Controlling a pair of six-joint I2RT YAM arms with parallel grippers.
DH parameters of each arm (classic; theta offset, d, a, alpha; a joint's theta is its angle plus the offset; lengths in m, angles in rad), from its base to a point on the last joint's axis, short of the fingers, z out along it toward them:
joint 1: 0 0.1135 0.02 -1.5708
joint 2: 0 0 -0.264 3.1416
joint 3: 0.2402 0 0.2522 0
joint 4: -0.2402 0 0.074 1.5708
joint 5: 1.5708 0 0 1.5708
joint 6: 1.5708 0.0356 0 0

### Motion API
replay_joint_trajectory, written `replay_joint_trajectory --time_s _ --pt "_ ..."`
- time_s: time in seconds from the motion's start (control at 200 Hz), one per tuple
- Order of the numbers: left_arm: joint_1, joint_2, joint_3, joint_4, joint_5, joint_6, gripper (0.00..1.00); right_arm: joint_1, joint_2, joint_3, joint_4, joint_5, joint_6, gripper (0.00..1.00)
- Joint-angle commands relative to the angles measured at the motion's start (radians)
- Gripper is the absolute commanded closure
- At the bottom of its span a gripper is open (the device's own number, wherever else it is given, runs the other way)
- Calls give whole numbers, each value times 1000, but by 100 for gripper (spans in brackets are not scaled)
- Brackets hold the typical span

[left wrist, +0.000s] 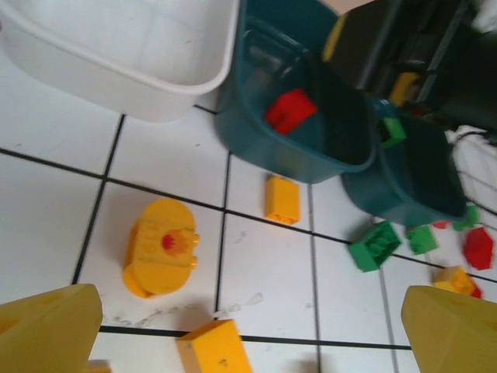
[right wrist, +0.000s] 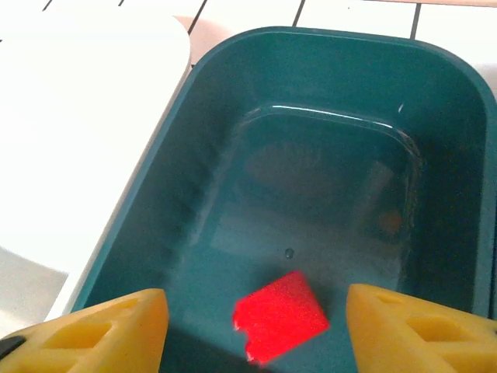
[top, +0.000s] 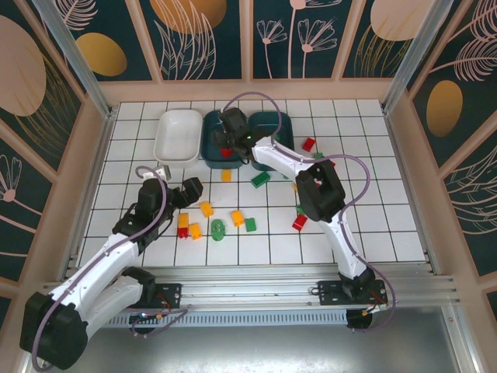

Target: Sort the legos into containers by color

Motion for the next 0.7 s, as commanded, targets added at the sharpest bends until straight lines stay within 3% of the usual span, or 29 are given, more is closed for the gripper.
replay_joint_trajectory --time_s 0.0,0.235,0.31,0.54,0.691 --pt "5 85 62 -100 -123 9 1 10 -153 -63 -2 34 -22 37" --pt "5 298 97 -19 -115 22 1 22 -472 -473 180 10 9 36" --pt "5 387 131 -17 -103 43 6 24 -574 -645 250 -17 40 36" --pt "5 589 218 21 -133 63 9 29 -814 -1031 306 -9 116 36" --pt "5 701 290 15 -132 88 26 27 -945 -1179 288 31 138 36"
